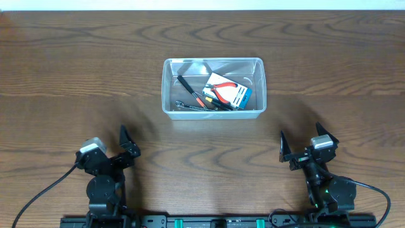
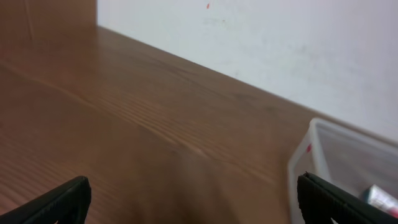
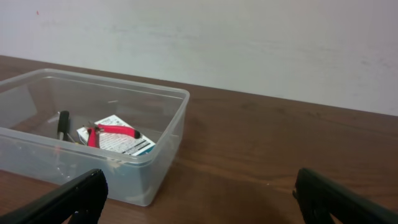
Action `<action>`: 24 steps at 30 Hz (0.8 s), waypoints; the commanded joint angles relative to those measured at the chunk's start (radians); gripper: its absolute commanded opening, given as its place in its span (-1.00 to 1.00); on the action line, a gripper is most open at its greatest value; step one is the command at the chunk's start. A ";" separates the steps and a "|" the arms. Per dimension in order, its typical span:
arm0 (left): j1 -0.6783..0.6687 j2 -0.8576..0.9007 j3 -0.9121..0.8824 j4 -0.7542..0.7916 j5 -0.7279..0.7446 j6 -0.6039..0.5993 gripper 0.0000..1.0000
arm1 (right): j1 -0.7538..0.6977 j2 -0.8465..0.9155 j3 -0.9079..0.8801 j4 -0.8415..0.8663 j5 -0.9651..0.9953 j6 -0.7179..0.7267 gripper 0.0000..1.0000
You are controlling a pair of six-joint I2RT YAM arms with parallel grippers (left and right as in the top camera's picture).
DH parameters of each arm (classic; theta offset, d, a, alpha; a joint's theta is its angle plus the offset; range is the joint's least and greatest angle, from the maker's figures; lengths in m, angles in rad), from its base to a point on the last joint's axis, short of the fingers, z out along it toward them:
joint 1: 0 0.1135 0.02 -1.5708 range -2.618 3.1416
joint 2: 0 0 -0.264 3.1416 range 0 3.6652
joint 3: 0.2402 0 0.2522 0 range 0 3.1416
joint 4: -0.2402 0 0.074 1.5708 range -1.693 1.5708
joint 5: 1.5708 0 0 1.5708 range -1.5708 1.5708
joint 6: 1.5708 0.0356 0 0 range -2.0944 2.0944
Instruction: Pack container
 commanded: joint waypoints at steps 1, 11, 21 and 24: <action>-0.004 -0.008 0.000 0.005 0.002 0.169 0.96 | -0.010 -0.009 -0.002 -0.002 0.003 -0.013 0.99; 0.023 -0.008 -0.037 0.006 0.126 0.213 0.96 | -0.010 -0.009 -0.002 -0.002 0.003 -0.013 0.98; 0.026 -0.006 -0.037 -0.006 0.127 0.212 0.96 | -0.010 -0.009 -0.002 -0.003 0.003 -0.013 0.98; 0.026 -0.006 -0.037 -0.006 0.127 0.212 0.96 | -0.010 -0.009 -0.002 -0.003 0.003 -0.013 0.98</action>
